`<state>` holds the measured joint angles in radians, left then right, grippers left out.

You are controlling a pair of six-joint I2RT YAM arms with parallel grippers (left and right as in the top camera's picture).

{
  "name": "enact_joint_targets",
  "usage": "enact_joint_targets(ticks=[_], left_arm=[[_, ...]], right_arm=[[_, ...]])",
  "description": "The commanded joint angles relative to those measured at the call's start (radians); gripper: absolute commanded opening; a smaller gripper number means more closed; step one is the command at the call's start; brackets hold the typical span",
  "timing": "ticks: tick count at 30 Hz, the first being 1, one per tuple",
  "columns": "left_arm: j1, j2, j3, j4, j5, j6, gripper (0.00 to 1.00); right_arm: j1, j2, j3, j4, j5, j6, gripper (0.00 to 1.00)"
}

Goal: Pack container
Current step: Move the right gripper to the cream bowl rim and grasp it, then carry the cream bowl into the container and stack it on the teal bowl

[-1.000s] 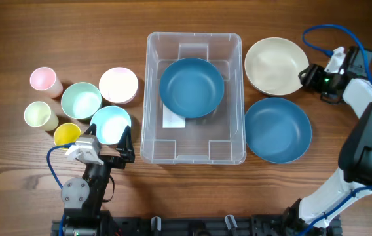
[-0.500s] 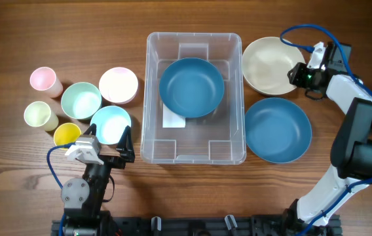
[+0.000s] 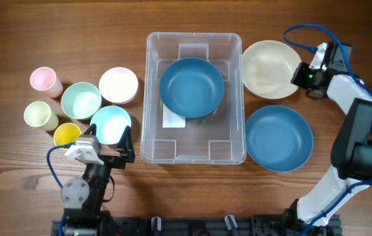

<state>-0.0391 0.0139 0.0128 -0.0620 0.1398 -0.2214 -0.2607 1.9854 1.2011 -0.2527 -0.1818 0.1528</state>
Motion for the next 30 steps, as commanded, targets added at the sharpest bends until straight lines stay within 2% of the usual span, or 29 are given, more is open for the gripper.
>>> enact_joint_targets(ticks=[1, 5, 9, 13, 15, 24, 30], left_arm=[[0.002, -0.005, -0.007, -0.002, -0.002, 0.016, 1.0], [0.002, -0.005, -0.007, -0.002, -0.003, 0.016, 1.0], [0.002, -0.005, -0.007, -0.002, -0.002, 0.016, 1.0], [0.002, -0.005, -0.007, -0.002, -0.002, 0.016, 1.0], [0.002, -0.005, -0.007, -0.002, -0.002, 0.016, 1.0], [0.002, -0.005, -0.007, -0.002, -0.002, 0.016, 1.0], [0.002, -0.005, -0.007, -0.002, -0.003, 0.016, 1.0]], right_arm=[[-0.001, -0.141, 0.013, 0.004, 0.152, 0.013, 0.04], [-0.001, -0.299, 0.013, -0.021, 0.216, 0.007, 0.04], [0.022, -0.483, 0.013, -0.055, 0.164, 0.008, 0.04], [0.098, -0.608, 0.013, -0.093, 0.132, 0.007, 0.04], [0.186, -0.65, 0.013, -0.128, 0.132, 0.006, 0.04], [0.498, -0.541, 0.011, -0.15, 0.147, 0.005, 0.04], [0.587, -0.402, 0.011, -0.112, 0.147, 0.006, 0.05]])
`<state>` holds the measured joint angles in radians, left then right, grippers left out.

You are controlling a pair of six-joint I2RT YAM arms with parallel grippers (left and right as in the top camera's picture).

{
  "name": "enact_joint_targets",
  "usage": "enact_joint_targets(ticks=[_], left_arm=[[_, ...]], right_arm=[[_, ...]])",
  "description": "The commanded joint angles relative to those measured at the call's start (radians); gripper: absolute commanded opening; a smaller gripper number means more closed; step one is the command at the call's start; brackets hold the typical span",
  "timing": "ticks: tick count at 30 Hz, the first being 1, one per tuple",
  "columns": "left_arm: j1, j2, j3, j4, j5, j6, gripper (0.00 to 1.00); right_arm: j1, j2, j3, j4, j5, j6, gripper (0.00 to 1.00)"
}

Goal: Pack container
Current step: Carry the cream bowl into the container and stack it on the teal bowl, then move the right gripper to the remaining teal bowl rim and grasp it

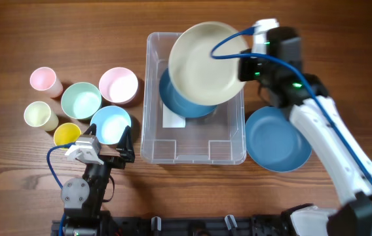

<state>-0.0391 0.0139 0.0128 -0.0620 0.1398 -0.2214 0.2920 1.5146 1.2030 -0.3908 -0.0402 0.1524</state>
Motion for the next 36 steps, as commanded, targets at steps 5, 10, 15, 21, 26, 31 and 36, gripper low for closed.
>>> enact_joint_targets(ticks=[5, 10, 15, 21, 26, 31, 36], left_arm=[[0.002, -0.005, -0.007, -0.002, -0.002, 0.016, 1.0], [0.002, -0.005, -0.007, -0.002, -0.003, 0.016, 1.0], [0.002, -0.005, -0.007, -0.002, -0.002, 0.016, 1.0], [0.002, -0.005, -0.007, -0.002, -0.002, 0.016, 1.0], [0.002, -0.005, -0.007, -0.002, -0.002, 0.016, 1.0], [0.002, -0.005, -0.007, -0.002, -0.002, 0.016, 1.0], [0.002, -0.005, -0.007, -0.002, -0.003, 0.016, 1.0]], right_arm=[[0.055, 0.127, 0.009, 0.068, 0.006, 0.005, 0.34], [0.055, 0.1, 0.011, 0.099, 0.01, -0.04, 0.52], [0.038, -0.003, 0.011, 0.019, 0.149, -0.026, 0.53], [-0.081, -0.164, 0.011, -0.3, 0.155, 0.13, 0.47], [-0.159, -0.186, 0.002, -0.52, 0.021, 0.142, 0.24], [-0.161, -0.176, -0.08, -0.596, 0.02, 0.139, 0.04], [-0.161, -0.172, -0.187, -0.581, 0.021, 0.143, 0.04]])
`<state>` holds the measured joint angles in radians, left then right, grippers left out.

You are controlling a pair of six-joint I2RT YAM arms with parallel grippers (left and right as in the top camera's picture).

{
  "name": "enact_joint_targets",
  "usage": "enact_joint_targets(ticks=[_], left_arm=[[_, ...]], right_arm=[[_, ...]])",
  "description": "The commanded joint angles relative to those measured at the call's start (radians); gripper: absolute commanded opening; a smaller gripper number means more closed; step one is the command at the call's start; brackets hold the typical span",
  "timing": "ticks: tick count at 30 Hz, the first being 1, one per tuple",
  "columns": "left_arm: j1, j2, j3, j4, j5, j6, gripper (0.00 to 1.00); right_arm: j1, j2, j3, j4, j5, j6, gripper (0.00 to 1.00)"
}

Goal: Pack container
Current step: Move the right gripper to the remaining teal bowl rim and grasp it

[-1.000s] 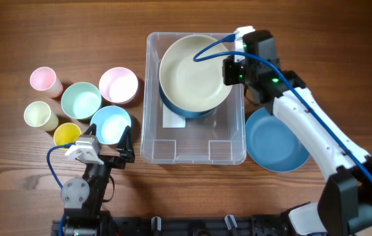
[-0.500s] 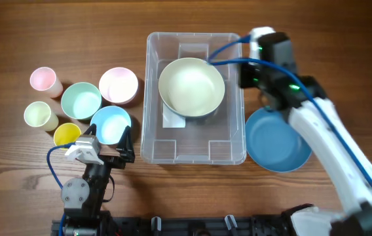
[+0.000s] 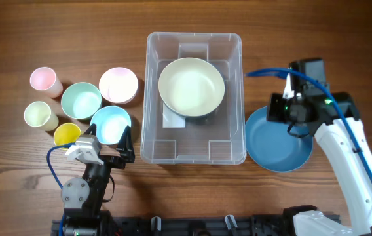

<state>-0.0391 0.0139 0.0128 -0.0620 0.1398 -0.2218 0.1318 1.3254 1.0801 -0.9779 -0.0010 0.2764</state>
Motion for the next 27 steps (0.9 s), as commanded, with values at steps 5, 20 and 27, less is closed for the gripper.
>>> enact_joint_targets(ticks=[5, 20, 27], left_arm=[[0.002, -0.005, -0.007, -0.002, -0.003, 0.016, 1.0], [0.002, -0.005, -0.007, -0.002, -0.002, 0.016, 1.0], [0.002, -0.005, -0.007, -0.002, -0.002, 0.016, 1.0]], right_arm=[[0.0, 0.018, -0.177, 0.053, -0.019, 0.037, 0.04], [-0.009, 0.184, -0.321, 0.389, 0.008, 0.093, 0.04], [-0.106, 0.311, -0.321, 0.556, 0.011, 0.093, 0.04]])
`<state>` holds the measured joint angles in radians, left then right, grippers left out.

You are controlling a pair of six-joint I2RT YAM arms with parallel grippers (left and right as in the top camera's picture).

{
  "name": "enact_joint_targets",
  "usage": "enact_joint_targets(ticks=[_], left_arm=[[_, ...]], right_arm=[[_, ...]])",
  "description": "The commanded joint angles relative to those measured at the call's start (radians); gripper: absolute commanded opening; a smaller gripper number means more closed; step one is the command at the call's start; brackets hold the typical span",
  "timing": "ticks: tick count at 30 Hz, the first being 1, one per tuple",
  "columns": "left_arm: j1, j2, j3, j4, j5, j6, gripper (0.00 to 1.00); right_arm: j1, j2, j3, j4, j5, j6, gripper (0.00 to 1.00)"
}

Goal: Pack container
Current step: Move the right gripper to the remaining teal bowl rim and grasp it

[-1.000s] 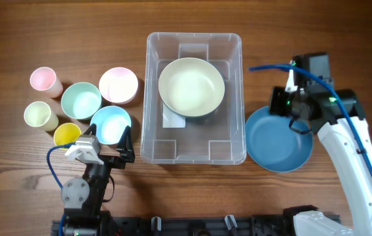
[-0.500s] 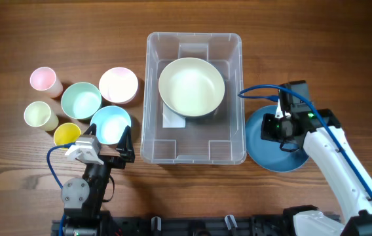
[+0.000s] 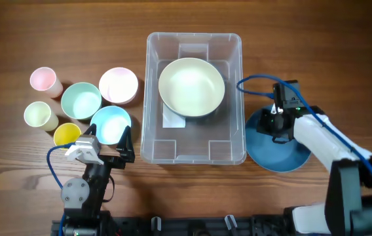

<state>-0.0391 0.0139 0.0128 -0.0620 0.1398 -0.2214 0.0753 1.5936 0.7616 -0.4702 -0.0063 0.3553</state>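
Note:
The clear plastic container (image 3: pixel 236 52) stands in the middle of the table. A cream bowl (image 3: pixel 191 86) sits in its far half, covering whatever lies under it. On the table to the right of the container rests a dark blue bowl (image 3: pixel 284 147). My right gripper (image 3: pixel 269 124) is down at that bowl's upper-left rim; the wrist hides its fingers, so their state cannot be read. Near the front left, my left gripper (image 3: pixel 111 145) is open, just in front of a light-blue bowl (image 3: pixel 111 122).
Left of the container are a pink bowl (image 3: pixel 118 85), a mint bowl (image 3: pixel 81 99), a pink cup (image 3: pixel 44 80), a pale green cup (image 3: pixel 38 115) and a yellow cup (image 3: pixel 67 134). A white label lies on the container floor (image 3: pixel 171 120).
My right gripper has moved down and a little left, from above the blue bowl's far edge to its upper-left rim. The cream bowl, the container and the left arm have not moved.
At first a dark blue bowl lay in the container and my right gripper was at the cream bowl on the table. Then it held the cream bowl over the container. Later that bowl sat on the blue one. Now the gripper is at the second blue bowl.

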Motion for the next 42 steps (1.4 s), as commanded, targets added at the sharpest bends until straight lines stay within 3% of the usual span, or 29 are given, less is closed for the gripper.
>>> enact_joint_targets(ticks=[1, 10, 22, 26, 32, 35, 38, 40, 41, 42], left_arm=[[0.002, -0.005, -0.007, -0.002, -0.003, 0.016, 1.0], [0.002, -0.005, -0.007, -0.002, -0.002, 0.016, 1.0], [0.002, -0.005, -0.007, -0.002, -0.002, 0.016, 1.0], [0.002, -0.005, -0.007, -0.002, -0.002, 0.016, 1.0], [0.002, -0.005, -0.007, -0.002, -0.002, 0.016, 1.0], [0.002, -0.005, -0.007, -0.002, -0.002, 0.016, 1.0], [0.002, -0.005, -0.007, -0.002, -0.002, 0.016, 1.0], [0.002, -0.005, -0.007, -0.002, -0.003, 0.016, 1.0], [0.002, -0.005, -0.007, -0.002, -0.002, 0.016, 1.0], [0.002, -0.005, -0.007, -0.002, -0.003, 0.016, 1.0]], right_arm=[[-0.067, 0.05, -0.003, 0.077, 0.016, 0.013, 0.04], [-0.22, 0.052, -0.002, 0.351, 0.004, 0.013, 0.04], [-0.247, 0.052, 0.004, 0.657, 0.077, -0.042, 0.04], [-0.248, 0.043, 0.058, 0.585, 0.087, -0.069, 0.04], [-0.331, -0.009, 0.205, 0.265, 0.124, -0.067, 0.04], [-0.404, -0.021, 0.282, 0.123, 0.055, -0.078, 0.05], [-0.451, -0.021, 0.303, 0.057, -0.081, -0.162, 0.24], [-0.472, -0.021, 0.302, -0.005, -0.098, -0.18, 0.51], [-0.477, -0.021, 0.301, -0.027, -0.097, -0.19, 0.61], [-0.483, -0.021, 0.3, -0.059, -0.096, -0.209, 0.64]])
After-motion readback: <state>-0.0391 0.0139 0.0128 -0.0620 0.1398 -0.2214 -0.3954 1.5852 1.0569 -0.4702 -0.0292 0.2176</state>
